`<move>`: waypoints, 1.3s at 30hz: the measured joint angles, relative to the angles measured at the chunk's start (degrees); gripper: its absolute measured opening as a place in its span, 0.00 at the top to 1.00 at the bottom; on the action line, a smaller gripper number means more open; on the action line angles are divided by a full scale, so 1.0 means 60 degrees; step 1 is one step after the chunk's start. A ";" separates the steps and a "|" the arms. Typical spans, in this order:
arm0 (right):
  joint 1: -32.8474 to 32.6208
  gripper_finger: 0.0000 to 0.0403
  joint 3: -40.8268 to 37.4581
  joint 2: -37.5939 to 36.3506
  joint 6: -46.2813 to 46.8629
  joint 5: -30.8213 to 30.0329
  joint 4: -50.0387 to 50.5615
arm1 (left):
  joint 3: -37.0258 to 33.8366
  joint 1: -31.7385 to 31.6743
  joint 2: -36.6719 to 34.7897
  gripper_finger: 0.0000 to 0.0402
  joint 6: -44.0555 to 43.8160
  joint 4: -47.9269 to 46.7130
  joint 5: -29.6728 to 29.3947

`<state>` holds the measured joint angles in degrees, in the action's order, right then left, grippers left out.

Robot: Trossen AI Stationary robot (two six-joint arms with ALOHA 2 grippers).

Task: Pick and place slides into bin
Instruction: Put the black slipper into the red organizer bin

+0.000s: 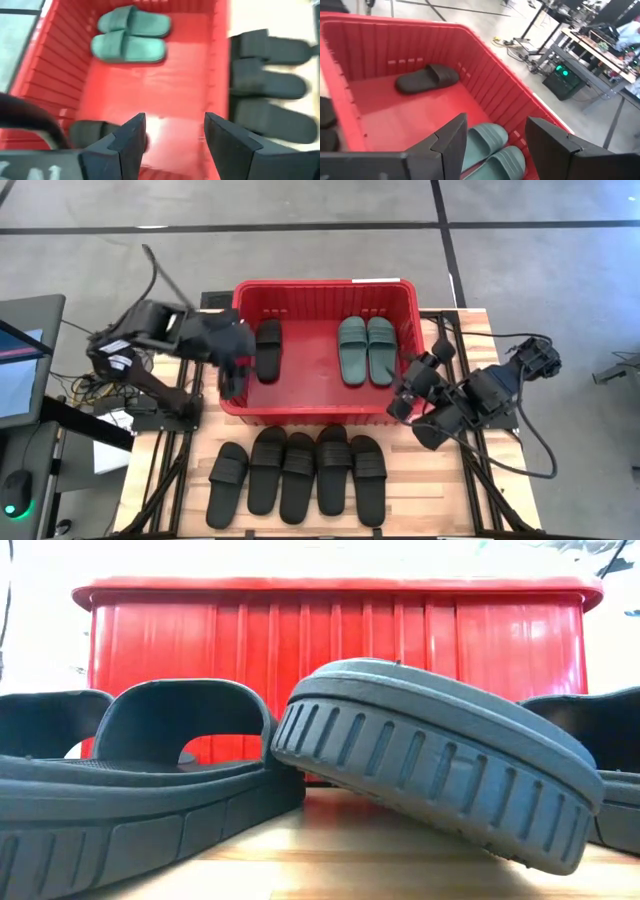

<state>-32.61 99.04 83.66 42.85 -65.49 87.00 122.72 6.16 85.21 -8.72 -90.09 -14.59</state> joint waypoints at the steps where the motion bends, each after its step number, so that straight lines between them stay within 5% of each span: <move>1: -0.0093 0.54 0.0000 0.0000 -0.0054 -0.0001 0.0000 | 0.0000 0.0344 -0.0037 0.53 -0.0348 0.0004 -0.0096; 7: -0.0636 0.54 0.0000 0.0000 -0.0219 -0.0021 -0.0004 | -0.0480 0.2542 -0.0037 0.53 -0.2645 0.0020 -0.1208; 14: -0.1250 0.54 0.0004 0.0000 -0.0228 -0.0022 0.0295 | -0.2543 0.4635 0.0040 0.53 -0.5983 0.0013 -0.1878; 22: -0.1743 0.54 0.0007 0.0000 -0.0222 -0.0057 0.0439 | -0.5374 0.6572 0.0054 0.53 -0.9186 0.0848 -0.0858; 29: -0.2079 0.54 0.0007 0.0000 -0.0202 -0.0056 0.0459 | -0.6773 0.7347 0.0185 0.58 -0.9986 0.2441 -0.0315; 39: -0.2507 0.54 0.0007 0.0000 0.0120 -0.0055 0.0499 | -0.6849 0.7900 0.1861 0.61 -0.9465 0.2392 0.0435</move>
<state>-47.65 99.09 83.66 43.57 -65.82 90.00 81.62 53.55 96.38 -65.52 -75.74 -11.97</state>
